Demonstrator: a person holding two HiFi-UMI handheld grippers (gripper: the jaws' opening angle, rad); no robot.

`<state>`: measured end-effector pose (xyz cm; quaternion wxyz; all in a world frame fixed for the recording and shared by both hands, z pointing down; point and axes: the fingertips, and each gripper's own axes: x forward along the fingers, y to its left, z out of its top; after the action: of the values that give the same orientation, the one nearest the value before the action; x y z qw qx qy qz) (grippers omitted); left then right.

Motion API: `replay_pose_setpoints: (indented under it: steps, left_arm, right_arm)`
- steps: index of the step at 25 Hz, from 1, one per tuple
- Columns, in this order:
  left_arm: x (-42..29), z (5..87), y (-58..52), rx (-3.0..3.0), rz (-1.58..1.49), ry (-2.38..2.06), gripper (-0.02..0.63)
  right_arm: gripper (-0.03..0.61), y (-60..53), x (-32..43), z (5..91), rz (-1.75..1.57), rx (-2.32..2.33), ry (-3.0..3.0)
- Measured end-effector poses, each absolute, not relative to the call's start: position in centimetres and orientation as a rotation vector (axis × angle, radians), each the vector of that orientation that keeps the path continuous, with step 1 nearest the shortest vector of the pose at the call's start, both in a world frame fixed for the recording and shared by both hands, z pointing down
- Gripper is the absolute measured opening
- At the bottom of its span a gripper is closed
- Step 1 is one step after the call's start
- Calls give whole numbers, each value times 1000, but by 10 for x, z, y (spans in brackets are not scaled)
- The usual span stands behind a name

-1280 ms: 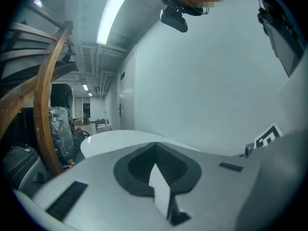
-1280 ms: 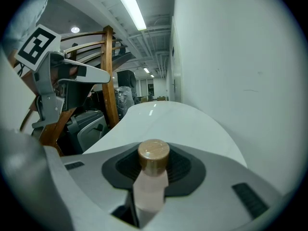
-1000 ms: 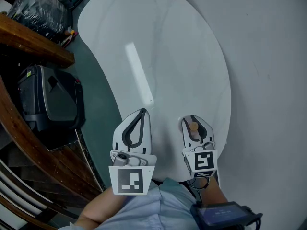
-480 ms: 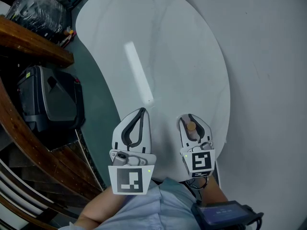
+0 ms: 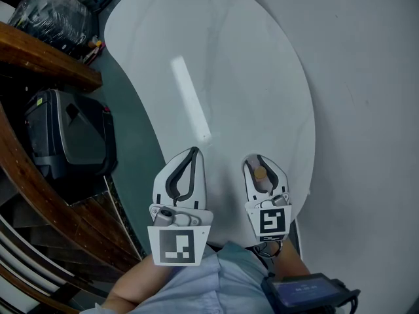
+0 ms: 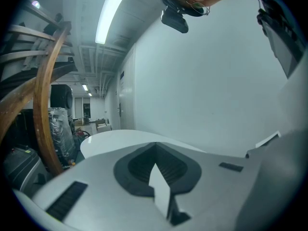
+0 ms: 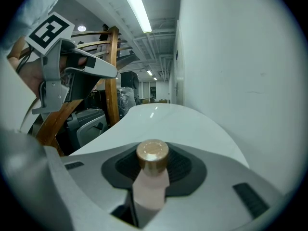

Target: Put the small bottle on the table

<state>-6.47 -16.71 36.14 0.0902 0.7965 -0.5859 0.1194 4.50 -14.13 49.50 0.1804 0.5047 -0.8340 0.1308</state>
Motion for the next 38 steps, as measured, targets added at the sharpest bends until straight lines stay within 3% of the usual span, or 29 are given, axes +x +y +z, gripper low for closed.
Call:
replay_pose_setpoints:
  steps: [7, 12, 23, 27, 34, 38]
  left_arm:
    - [-69, 354, -161, 2374, 343, -1749, -2]
    - [-72, 346, -156, 2388, 332, -1765, -2]
    - [-69, 322, -150, 2430, 251, -1818, -2]
    - [-65, 311, -145, 2463, 186, -1837, -2]
    - [-58, 281, -134, 2534, 62, -1867, -2]
    - [-58, 267, -126, 2574, -1, -1912, -2]
  right_arm:
    - [118, -141, 44, 490, 335, 1453, -2332]
    - [169, -141, 44, 478, 291, 1475, -2354]
    - [160, -150, 42, 413, 61, 1589, -2513]
    - [134, -145, 38, 380, 75, 1613, -2587]
    - [17, -135, 27, 318, 69, 1577, -2663]
    - [6, -129, 18, 299, 0, 1543, -2692]
